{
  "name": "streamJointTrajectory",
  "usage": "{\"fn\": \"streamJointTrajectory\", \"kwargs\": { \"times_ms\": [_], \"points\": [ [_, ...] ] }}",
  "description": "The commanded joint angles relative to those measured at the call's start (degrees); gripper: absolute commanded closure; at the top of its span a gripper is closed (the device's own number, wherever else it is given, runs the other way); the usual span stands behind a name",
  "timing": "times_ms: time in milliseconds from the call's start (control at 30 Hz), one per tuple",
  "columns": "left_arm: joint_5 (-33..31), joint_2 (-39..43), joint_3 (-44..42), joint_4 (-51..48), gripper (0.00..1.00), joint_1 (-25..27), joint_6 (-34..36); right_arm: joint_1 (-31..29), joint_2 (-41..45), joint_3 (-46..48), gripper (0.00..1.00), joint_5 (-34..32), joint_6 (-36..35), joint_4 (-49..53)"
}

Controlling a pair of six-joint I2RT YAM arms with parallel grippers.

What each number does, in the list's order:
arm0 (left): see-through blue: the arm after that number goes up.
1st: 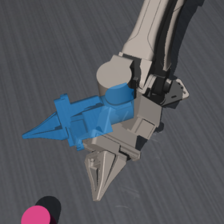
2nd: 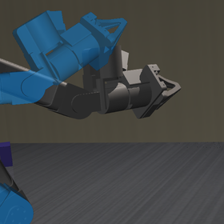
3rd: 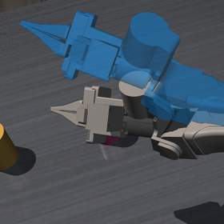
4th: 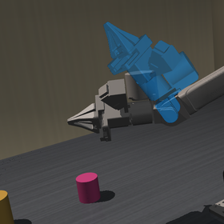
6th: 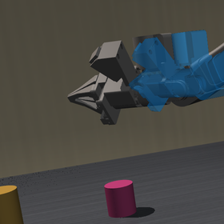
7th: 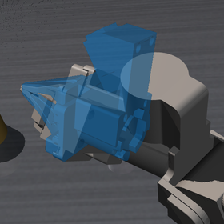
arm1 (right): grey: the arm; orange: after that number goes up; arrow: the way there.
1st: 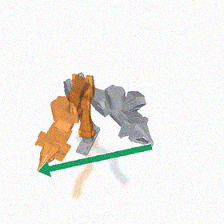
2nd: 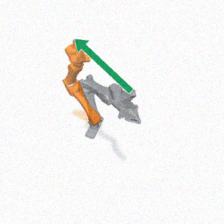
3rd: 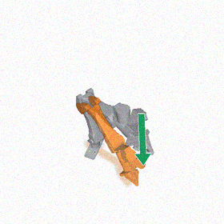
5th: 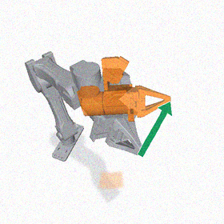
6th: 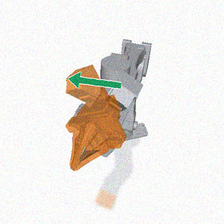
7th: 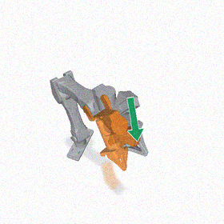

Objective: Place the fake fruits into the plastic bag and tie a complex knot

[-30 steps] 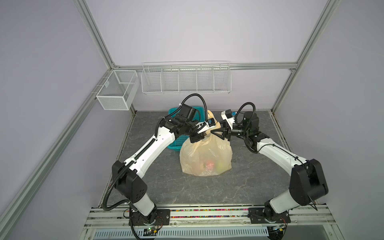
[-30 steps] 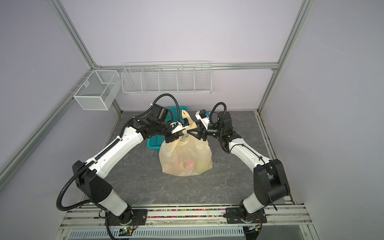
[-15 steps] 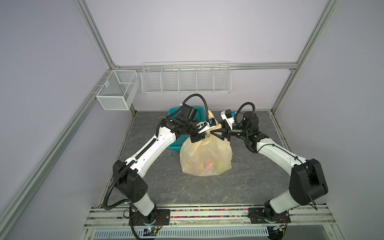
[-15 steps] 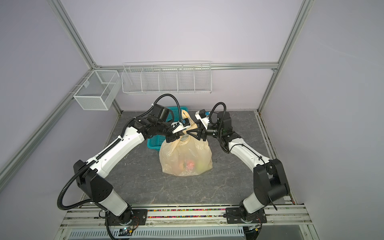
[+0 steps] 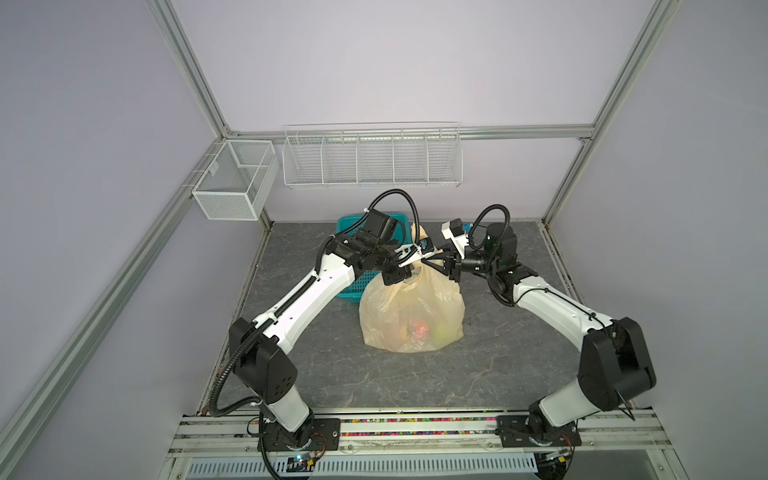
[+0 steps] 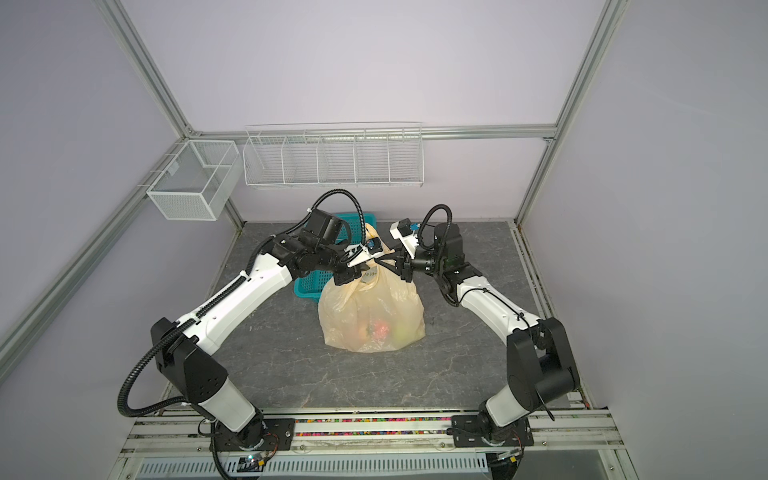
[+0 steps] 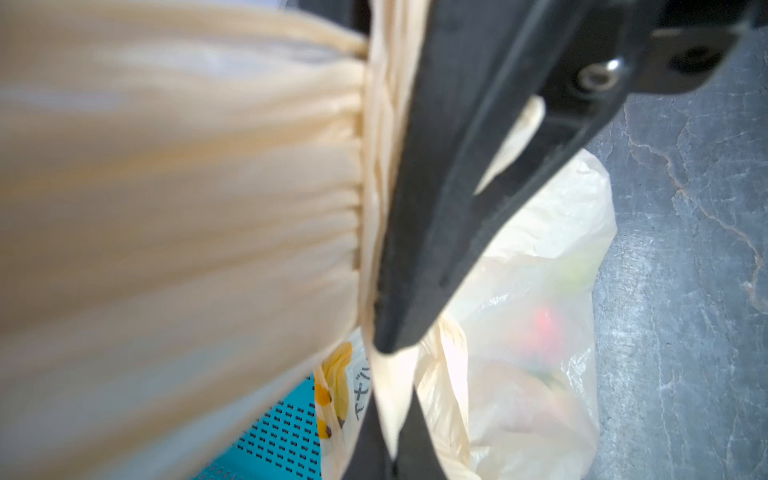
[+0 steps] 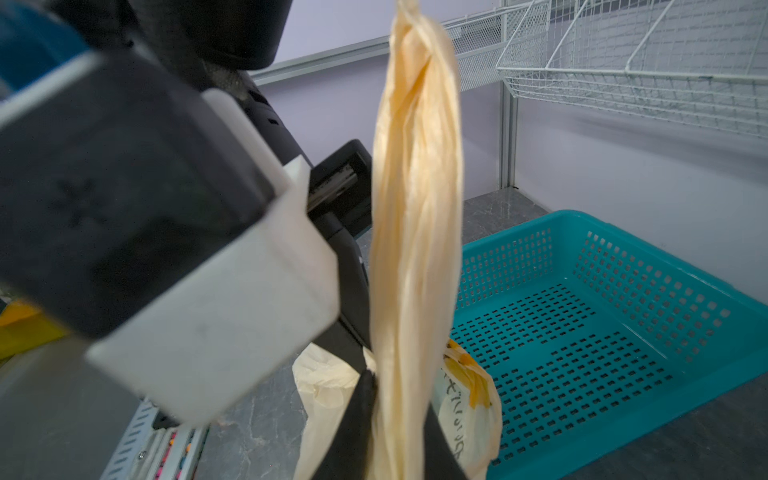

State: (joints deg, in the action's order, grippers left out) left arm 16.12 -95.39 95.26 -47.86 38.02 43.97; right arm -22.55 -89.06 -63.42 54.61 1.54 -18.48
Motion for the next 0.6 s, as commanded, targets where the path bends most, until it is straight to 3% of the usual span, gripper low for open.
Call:
{"fn": "streamJointTrajectory", "kwargs": {
  "times_ms": [0, 67, 167, 267, 433, 567],
  "points": [
    [-0.49, 0.45, -0.34, -0.92, 0.98, 0.21, -0.84, 0.48, 0.83, 0.14, 0.9, 0.77, -1.61, 1.08],
    [0.84, 1.32, -0.39, -1.49, 0.79, 0.13, -1.69, 0.59, 1.55, 0.14, 0.93, 0.35, -2.86, 2.77],
    [3.3, 3.35, -1.02, -1.24, 0.62, -0.35, -4.75, 0.59, 2.77, 0.82, 0.93, -0.29, -3.43, 3.47],
    [6.74, 6.45, -2.8, 0.76, 0.55, -1.7, -9.62, 0.71, 4.25, 1.92, 0.93, -0.97, -3.71, 4.14],
    [18.9, 11.55, -8.27, 11.18, 0.39, -6.58, -20.66, 0.57, 6.5, 3.12, 0.93, -1.06, -5.25, 6.59],
    [23.65, 10.91, -7.53, 15.69, 0.28, -7.09, -22.0, 0.41, 8.14, 3.52, 0.93, -0.24, -6.79, 9.11]
  ]
}}
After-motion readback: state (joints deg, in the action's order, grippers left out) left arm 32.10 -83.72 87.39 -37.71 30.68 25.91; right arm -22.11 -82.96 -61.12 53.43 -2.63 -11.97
